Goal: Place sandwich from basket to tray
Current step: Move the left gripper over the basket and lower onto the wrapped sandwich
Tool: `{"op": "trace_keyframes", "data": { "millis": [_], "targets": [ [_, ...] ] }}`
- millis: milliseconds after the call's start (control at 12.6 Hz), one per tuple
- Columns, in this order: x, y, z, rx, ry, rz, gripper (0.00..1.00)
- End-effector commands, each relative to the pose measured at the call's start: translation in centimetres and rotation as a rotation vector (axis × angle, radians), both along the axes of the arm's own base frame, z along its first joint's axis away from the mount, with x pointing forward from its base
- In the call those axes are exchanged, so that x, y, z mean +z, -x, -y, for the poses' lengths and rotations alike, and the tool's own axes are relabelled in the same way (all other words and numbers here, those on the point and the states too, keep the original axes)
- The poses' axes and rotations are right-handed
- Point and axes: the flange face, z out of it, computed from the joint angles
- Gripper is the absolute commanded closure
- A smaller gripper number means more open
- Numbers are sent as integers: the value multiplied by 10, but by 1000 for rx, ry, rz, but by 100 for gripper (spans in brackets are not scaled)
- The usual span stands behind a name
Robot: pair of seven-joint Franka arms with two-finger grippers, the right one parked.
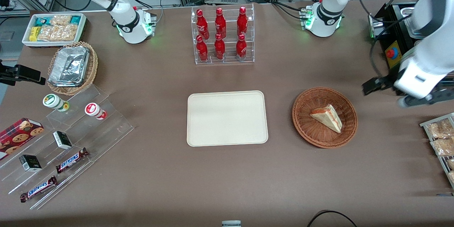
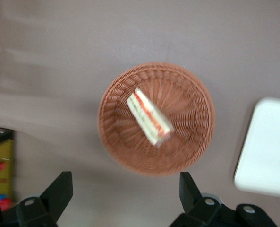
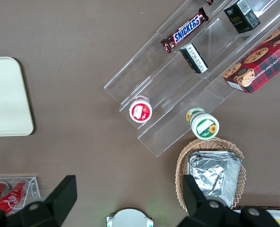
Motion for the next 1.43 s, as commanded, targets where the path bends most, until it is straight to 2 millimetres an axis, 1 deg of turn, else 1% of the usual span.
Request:
{"op": "trace_keyframes", "data": {
  "millis": [0, 158, 317, 475, 713, 871, 950, 1347],
  "targets": [
    [-52, 15, 19, 211, -12, 64, 0],
    [-96, 24, 30, 380, 8, 122, 0],
    [-130, 34, 36, 521, 37, 172, 0],
    [-162, 38, 36, 545, 32, 150, 0],
    [-195, 37, 34, 549, 11, 95, 0],
    [-207, 34, 33, 566, 20, 106, 0],
    [-217, 33, 33, 581, 18, 101, 0],
    [-246, 31, 34, 583, 20, 93, 0]
  ]
}}
